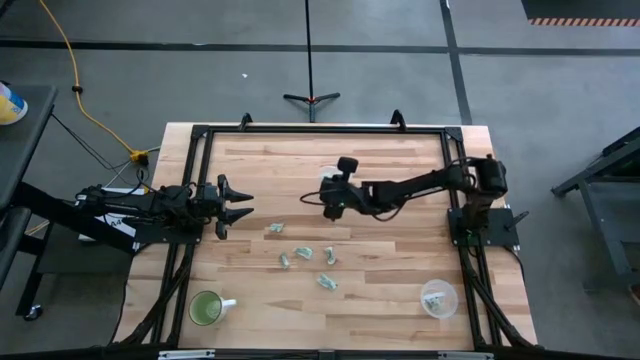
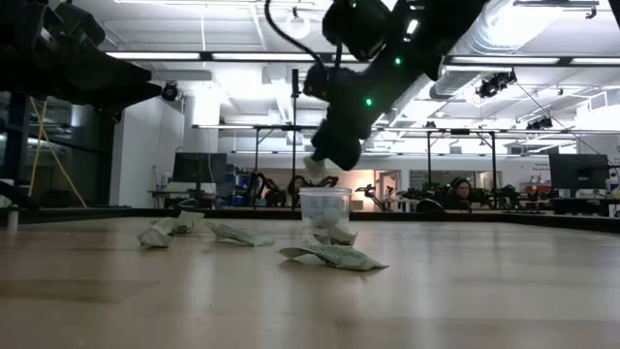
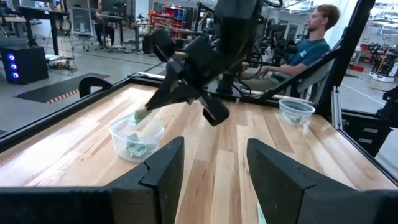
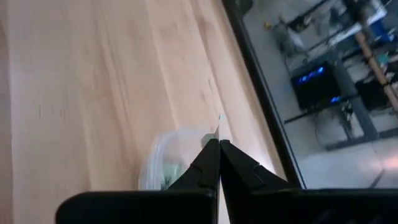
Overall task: Pick and place items into bin
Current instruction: Put the green stevia packet into the square transparent bin, then put the green stevia packet into the circle transparent bin
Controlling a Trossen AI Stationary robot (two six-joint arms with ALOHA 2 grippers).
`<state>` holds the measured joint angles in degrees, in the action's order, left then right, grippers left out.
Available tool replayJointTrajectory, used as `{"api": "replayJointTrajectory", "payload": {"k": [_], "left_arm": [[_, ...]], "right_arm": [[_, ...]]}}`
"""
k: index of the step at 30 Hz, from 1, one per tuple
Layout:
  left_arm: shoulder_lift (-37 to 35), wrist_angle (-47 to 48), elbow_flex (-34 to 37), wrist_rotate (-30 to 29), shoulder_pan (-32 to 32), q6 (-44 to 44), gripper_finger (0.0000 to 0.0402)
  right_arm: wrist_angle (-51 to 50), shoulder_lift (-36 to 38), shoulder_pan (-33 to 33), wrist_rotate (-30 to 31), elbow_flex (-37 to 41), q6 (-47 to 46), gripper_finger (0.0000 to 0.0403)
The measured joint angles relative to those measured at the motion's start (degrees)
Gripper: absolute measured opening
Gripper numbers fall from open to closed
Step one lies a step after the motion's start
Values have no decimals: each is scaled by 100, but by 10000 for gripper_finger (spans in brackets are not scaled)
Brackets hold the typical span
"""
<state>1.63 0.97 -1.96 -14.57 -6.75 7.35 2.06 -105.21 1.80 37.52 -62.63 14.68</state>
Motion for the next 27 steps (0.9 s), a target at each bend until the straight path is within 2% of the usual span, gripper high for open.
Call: {"api": "replayJointTrajectory", "payload": {"k": [4,8,11,15,20,22,27], "left_arm": [[-1,0,0,0,-1,1,211],[-1,1,0,2,-1,0,211],[0,0,0,2,-1,0,211],[0,1,0,4,-1,0,211],[-1,1,0,7,0,1,211],[0,2,0,11,-1,2,211],[-1,1,0,17,0,0,211]], "right_arm": [[-268,0,141,62,2,-463,0],[-224,2,277,-426,2,-584,6],[-228,0,317,-494,2,-717,18],[-222,0,293,-361,2,-691,58],[-16,6,152,-289,2,-640,131],[-25,54,49,-882,2,-631,156],[-4,157,-353,-4024,2,-450,190]]}}
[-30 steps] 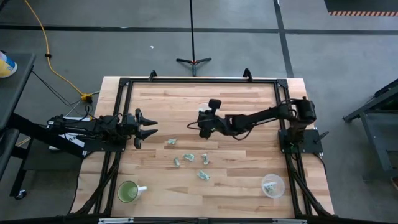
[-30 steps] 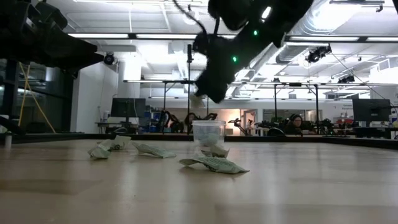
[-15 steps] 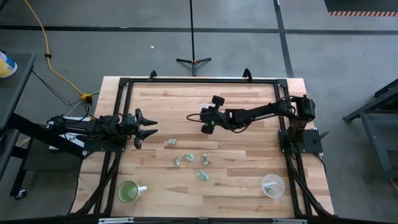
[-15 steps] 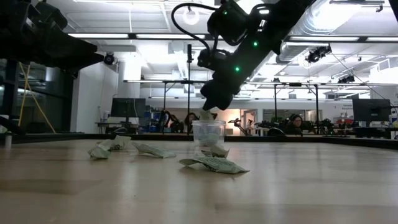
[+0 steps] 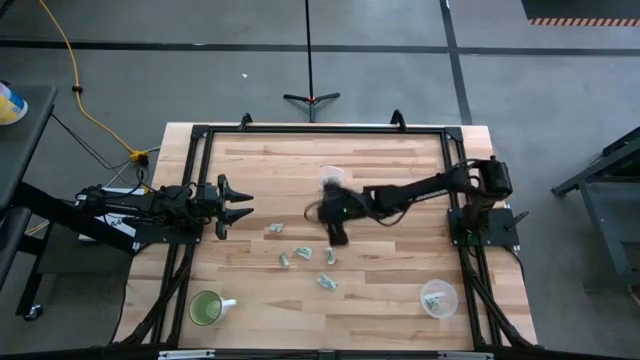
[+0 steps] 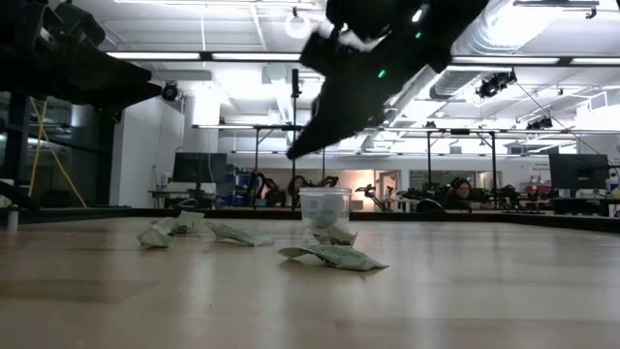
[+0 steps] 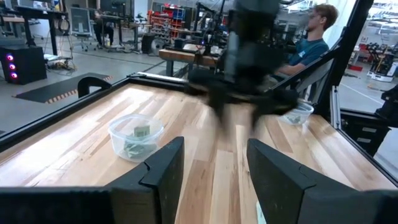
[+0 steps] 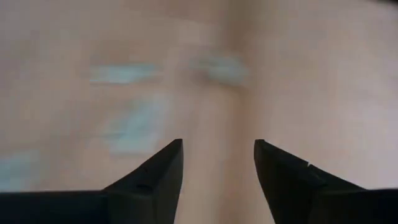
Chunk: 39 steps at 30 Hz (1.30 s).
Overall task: Pick and place items into bin
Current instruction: Put the green stevia packet into the circle transparent bin
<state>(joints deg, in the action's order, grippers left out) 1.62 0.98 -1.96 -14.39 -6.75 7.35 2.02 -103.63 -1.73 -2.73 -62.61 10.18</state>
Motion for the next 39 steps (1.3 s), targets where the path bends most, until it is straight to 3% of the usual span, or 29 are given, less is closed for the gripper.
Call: {"api": "replayJointTrajectory", "payload": {"k": [2,5,8,14,16,21,27,31,35,39], "left_arm": [[1,1,0,0,1,1,211],[0,1,0,0,-1,0,211],[0,0,0,0,-1,0,211],[1,-1,0,0,1,1,211],[1,-1,0,-9,0,1,211],[1,-1,0,-20,1,2,211],[1,-1,0,-22,1,2,211],[1,-3,0,-22,-1,0,211],[1,-1,0,-24,-1,1,211],[1,-1,0,-24,1,0,211]], "right_arm": [[-112,-7,-180,-914,0,-209,192],[-429,-13,-458,-1215,0,-682,192],[-516,-66,-764,-892,80,-1013,192],[-468,-240,-1235,862,280,-1284,194],[-389,-272,-1280,1087,278,-1327,198],[-354,-465,-1297,798,271,-1614,218],[-325,-708,-1278,1077,271,-1725,261],[-317,-713,-1245,908,271,-1683,277],[-324,-713,-1242,864,271,-1679,273],[-390,-713,-1241,878,271,-1667,241]]}}
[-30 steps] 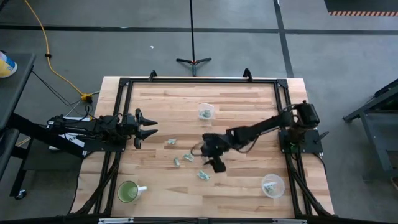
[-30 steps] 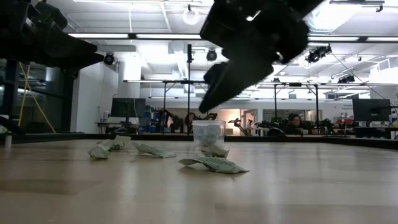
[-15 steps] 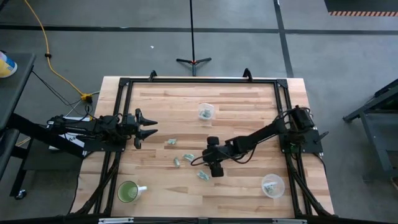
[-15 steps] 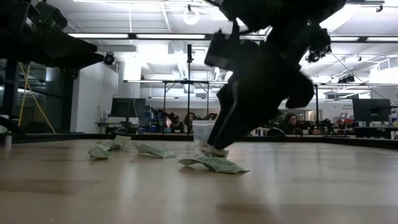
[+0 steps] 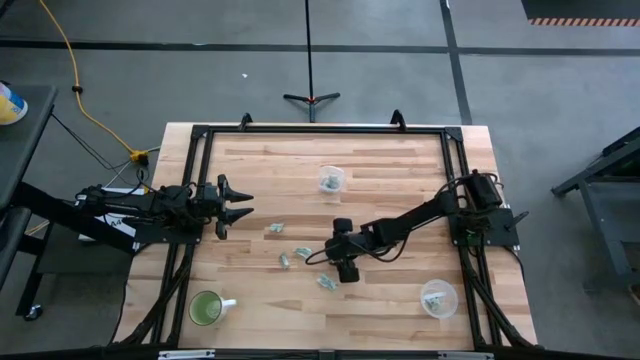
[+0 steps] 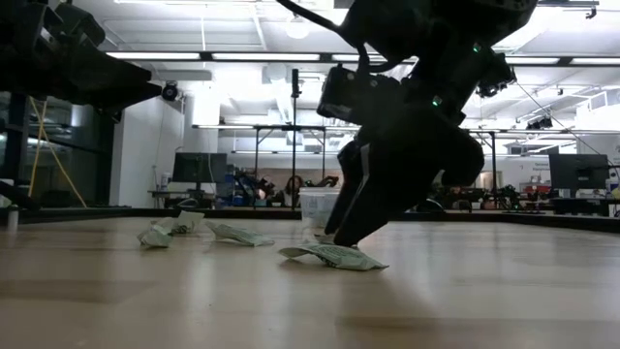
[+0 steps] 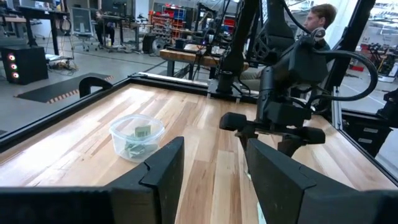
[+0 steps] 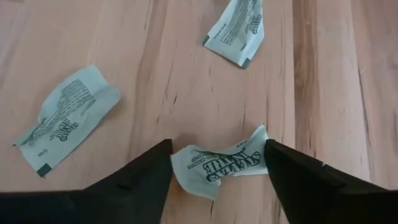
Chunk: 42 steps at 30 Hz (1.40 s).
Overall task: Pick and place items into bin
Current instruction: Put the green stevia packet into the circle transparent bin
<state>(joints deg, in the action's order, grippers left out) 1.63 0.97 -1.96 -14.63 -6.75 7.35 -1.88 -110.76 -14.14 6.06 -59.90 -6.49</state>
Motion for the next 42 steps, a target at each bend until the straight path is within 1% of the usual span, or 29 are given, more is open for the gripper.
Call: {"api": "replayJointTrajectory", "payload": {"k": [14,18,19,23,26,29,31,33,35,37,42], "left_arm": [[0,0,0,-4,0,1,211],[0,-2,0,-4,-1,2,211],[0,-2,0,-7,0,0,211],[-1,0,0,-20,-1,1,211],[0,-4,0,-22,0,2,211],[-1,-2,0,-22,0,0,211],[0,-1,0,-20,-1,1,211],[0,0,0,-20,-2,0,211],[0,-1,0,-15,-1,1,211],[0,-4,0,-15,-2,1,211],[0,-2,0,-13,-2,0,211]], "right_arm": [[-318,53,-1,-64,-7,-45,69],[-934,294,-11,-421,-4,-347,17],[-1160,398,-13,-559,-4,-478,10],[-2102,939,-67,-1078,-4,-1194,14],[-2906,1432,-172,-1441,-4,-1753,6],[-3674,1959,-331,-1884,-4,-2696,7],[-4079,2271,-502,-2056,-4,-3409,9],[-4317,2531,-739,-2100,-4,-3693,5],[-4432,2772,-1006,-1869,-4,-3698,3],[-4537,2954,-1212,-1793,-4,-3904,5],[-4956,3129,-1801,-1814,-4,-5128,3]]}}
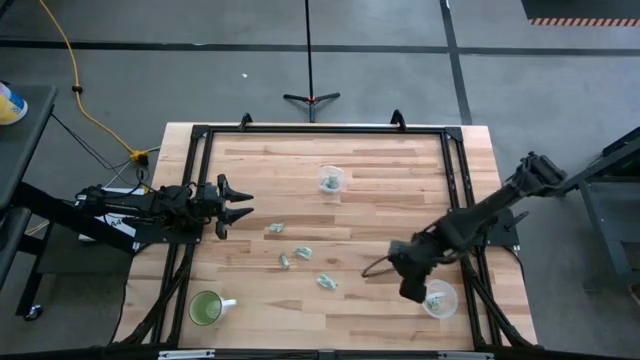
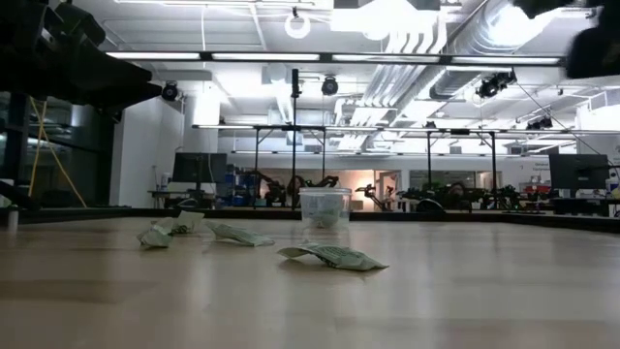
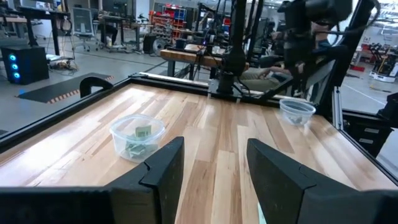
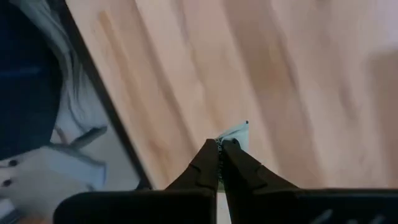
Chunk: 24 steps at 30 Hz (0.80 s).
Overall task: Pick and place items into bin
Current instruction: Put the green stevia packet into the circle transparent bin
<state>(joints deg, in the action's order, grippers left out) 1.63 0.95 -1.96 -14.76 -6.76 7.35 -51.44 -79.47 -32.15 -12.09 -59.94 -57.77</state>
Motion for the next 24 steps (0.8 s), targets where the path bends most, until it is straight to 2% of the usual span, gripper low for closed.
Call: {"api": "replayJointTrajectory", "payload": {"k": [7,10,12,18,24], "left_arm": [[0,2,0,0,2,-126,211],[0,0,0,0,1,-274,211],[-1,0,0,-8,1,-284,211],[0,-13,-1,-83,1,-280,211],[0,-12,0,-87,1,-280,211]], "right_arm": [[-311,-4,-1018,-266,0,-1668,3],[-220,-4,-1284,-51,0,-1973,5],[-226,-6,-1397,159,0,-2092,18],[-447,-6,-1566,145,0,-2460,79],[-515,-6,-1555,423,0,-2333,127]]}}
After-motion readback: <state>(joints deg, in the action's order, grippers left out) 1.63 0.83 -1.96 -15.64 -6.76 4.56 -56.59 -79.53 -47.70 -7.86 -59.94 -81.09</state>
